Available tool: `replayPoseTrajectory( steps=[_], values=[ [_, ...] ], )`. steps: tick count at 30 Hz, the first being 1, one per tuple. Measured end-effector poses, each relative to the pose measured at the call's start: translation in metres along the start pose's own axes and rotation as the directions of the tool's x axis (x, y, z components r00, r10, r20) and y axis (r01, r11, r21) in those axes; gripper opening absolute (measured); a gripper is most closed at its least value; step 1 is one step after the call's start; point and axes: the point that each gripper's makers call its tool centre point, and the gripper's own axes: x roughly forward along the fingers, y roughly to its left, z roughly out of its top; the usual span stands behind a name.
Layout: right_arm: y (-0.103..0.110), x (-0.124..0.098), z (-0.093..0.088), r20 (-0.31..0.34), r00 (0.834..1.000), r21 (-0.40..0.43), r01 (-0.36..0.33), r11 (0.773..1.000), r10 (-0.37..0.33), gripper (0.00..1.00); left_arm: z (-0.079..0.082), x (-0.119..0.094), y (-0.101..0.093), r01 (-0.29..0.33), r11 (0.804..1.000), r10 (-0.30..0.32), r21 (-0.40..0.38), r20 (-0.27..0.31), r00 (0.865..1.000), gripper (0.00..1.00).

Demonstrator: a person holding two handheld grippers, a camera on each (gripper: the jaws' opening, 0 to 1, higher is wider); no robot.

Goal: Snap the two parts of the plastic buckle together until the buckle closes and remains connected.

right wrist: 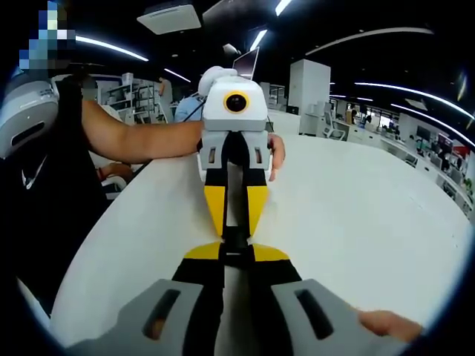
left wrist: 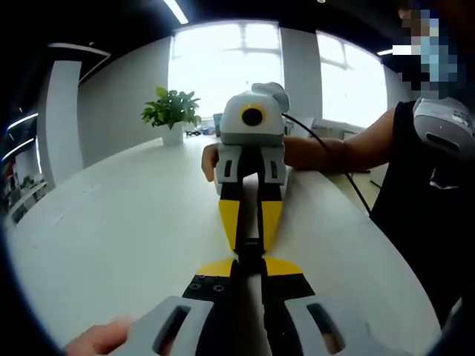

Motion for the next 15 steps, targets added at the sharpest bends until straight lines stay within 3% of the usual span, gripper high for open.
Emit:
replayPoseTrajectory(
  steps=[15],
  values=[
    [0.0035,-0.004,-0.0007,0.009,1.0,-0.007,0.006,1.0,-0.006,0.11,0.0,-0.0011,0.0032,-0.008,1.0,0.008,0.006,0.002,1.0,0.1]
  ],
)
